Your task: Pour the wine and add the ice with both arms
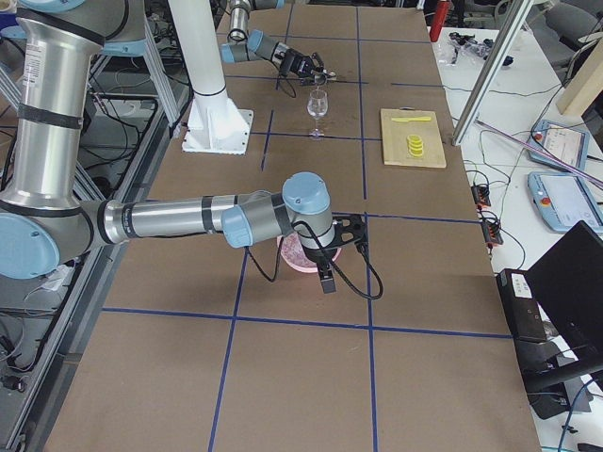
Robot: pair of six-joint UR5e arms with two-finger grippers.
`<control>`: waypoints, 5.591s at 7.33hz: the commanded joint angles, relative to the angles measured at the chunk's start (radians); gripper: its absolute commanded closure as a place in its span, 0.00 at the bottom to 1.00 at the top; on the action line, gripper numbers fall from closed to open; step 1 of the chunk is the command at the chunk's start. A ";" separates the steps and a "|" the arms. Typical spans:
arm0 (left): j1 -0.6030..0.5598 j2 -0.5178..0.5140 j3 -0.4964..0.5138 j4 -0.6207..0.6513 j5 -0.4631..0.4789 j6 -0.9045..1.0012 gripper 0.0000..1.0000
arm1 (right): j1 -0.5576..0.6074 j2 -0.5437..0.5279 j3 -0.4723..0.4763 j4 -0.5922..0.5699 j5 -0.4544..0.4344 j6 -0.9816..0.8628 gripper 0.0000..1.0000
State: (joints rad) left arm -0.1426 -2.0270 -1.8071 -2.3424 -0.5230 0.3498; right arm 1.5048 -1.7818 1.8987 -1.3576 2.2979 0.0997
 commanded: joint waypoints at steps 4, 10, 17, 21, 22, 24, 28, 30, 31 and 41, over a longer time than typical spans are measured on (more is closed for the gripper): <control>0.000 -0.015 0.008 0.000 0.118 0.243 1.00 | 0.000 -0.004 0.000 -0.002 0.002 0.000 0.00; 0.004 -0.053 0.014 0.000 0.159 0.520 1.00 | 0.000 -0.005 -0.006 -0.002 0.002 0.000 0.00; -0.005 -0.006 -0.005 -0.344 0.153 0.526 1.00 | 0.000 -0.008 -0.009 -0.002 0.002 0.000 0.00; -0.012 0.210 -0.005 -0.677 0.078 0.528 1.00 | 0.000 -0.008 -0.007 0.000 0.002 0.000 0.00; -0.012 0.284 0.000 -0.786 0.054 0.528 1.00 | 0.000 -0.008 -0.006 0.000 0.002 0.000 0.00; -0.012 0.451 0.008 -0.985 0.018 0.528 1.00 | 0.000 -0.008 -0.004 0.000 0.000 -0.002 0.00; -0.009 0.664 0.023 -1.184 -0.006 0.468 1.00 | 0.000 -0.010 -0.003 0.000 0.000 -0.003 0.00; -0.009 0.694 0.145 -1.308 -0.142 0.141 1.00 | 0.006 -0.011 -0.001 0.002 0.000 -0.005 0.00; -0.009 0.695 0.165 -1.334 -0.190 0.030 1.00 | 0.009 -0.011 -0.001 0.002 0.000 -0.005 0.00; 0.004 0.665 0.330 -1.269 -0.290 -0.984 1.00 | 0.017 -0.027 0.007 0.038 -0.002 -0.002 0.00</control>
State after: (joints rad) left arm -0.1398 -1.3517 -1.4954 -3.6207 -0.8149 -0.5679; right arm 1.5216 -1.7981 1.9059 -1.3399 2.2964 0.0971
